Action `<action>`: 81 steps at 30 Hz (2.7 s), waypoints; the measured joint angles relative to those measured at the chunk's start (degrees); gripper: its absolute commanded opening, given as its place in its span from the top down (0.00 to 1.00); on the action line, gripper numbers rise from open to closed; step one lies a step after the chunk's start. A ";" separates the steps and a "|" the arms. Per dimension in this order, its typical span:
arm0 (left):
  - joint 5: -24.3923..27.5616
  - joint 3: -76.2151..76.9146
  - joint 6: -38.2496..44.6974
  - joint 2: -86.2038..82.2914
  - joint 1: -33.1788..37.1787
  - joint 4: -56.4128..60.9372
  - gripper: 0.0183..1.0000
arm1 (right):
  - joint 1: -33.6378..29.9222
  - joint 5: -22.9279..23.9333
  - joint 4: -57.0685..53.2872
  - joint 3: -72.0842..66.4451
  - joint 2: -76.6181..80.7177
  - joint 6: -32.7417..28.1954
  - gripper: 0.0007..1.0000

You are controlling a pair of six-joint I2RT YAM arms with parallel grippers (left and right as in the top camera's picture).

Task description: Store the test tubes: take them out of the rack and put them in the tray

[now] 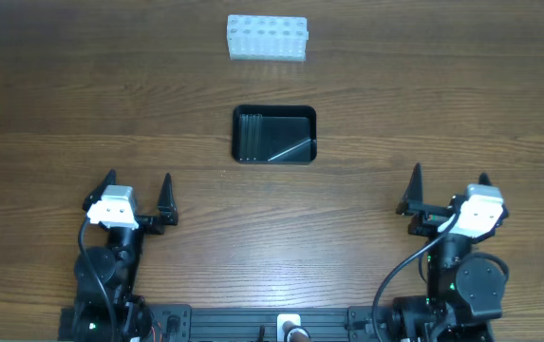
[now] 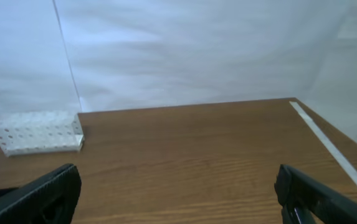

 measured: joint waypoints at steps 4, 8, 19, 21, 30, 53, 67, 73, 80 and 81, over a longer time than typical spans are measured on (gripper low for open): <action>0.00 0.00 0.00 0.00 0.00 0.00 0.00 | -2.08 -2.84 5.77 -6.82 -4.02 -0.26 0.01; -0.02 0.00 0.00 0.00 0.00 0.00 0.00 | -2.27 -5.42 12.63 -14.71 -5.46 -0.33 0.01; 0.00 0.00 0.02 0.00 0.00 -0.02 0.00 | 3.04 -5.31 15.61 -21.62 -5.60 -0.33 0.01; 0.00 0.00 0.00 0.00 0.00 -0.02 0.00 | 3.54 -5.31 15.61 -21.62 -5.60 -0.33 0.01; -0.02 0.00 0.00 0.00 0.00 0.00 0.00 | 3.58 -5.29 15.61 -21.62 -5.62 -0.83 0.01; 0.00 0.00 0.00 0.00 0.00 -0.02 0.00 | 0.48 -5.31 15.58 -21.62 -5.62 -1.51 0.01; 0.00 0.00 0.00 0.00 0.00 -0.02 0.00 | 0.48 -5.31 15.58 -21.62 -5.60 -1.84 0.01; -0.02 0.00 0.00 0.00 0.00 -0.02 0.00 | 0.48 -5.33 15.56 -21.62 -5.60 -1.88 0.01; -0.02 0.00 0.00 0.00 0.00 0.00 0.00 | 0.48 -5.33 15.56 -21.62 -5.60 -1.90 0.01; -0.02 0.00 0.00 0.00 0.00 0.00 0.00 | 0.48 -5.33 15.58 -21.62 -5.60 -1.88 0.01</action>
